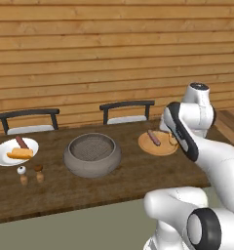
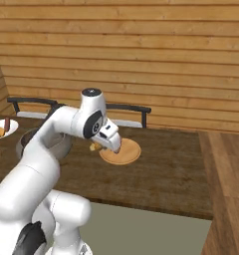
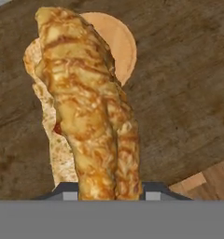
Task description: Place one bun and one sausage from the bowl on each plate.
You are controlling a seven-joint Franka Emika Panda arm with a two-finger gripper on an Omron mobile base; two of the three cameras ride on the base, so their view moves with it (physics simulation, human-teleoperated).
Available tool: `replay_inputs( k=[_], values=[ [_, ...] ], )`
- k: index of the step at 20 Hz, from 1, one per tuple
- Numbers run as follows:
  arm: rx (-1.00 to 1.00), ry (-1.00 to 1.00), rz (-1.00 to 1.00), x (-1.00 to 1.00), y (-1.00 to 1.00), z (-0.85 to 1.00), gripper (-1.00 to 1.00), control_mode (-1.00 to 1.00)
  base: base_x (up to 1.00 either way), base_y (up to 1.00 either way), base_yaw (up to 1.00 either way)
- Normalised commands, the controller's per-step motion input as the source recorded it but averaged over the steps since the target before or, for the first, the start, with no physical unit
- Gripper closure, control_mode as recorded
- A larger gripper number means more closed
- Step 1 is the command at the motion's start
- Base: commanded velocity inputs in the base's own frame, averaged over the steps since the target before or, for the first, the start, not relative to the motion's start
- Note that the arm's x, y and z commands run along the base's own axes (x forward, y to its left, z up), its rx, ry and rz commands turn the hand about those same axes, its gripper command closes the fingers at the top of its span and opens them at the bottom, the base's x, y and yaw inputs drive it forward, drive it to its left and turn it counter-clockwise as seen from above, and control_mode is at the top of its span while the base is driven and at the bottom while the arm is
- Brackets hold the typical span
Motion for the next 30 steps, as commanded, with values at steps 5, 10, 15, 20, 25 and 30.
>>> replay_inputs(
  k=[5,10,15,20,25,30],
  values=[
    [-0.21,-0.06,-0.06,0.38,-0.33,-0.57,1.0,-1.0,0.0,0.0,0.0],
    [-0.01,-0.07,0.0,0.73,0.0,-0.55,1.0,-1.0,0.0,0.0,0.0],
    [0.0,0.0,0.0,0.77,-0.03,-0.48,1.0,-1.0,0.0,0.0,0.0],
    [0.0,0.0,0.0,0.68,-0.14,-0.41,-1.0,-1.0,0.0,0.0,0.0],
    [0.0,0.0,0.0,0.08,-0.04,-0.07,-1.0,-1.0,0.0,0.0,0.0],
    [0.0,0.0,0.0,0.13,0.0,-0.04,-1.0,-1.0,0.0,0.0,0.0]
  ],
)
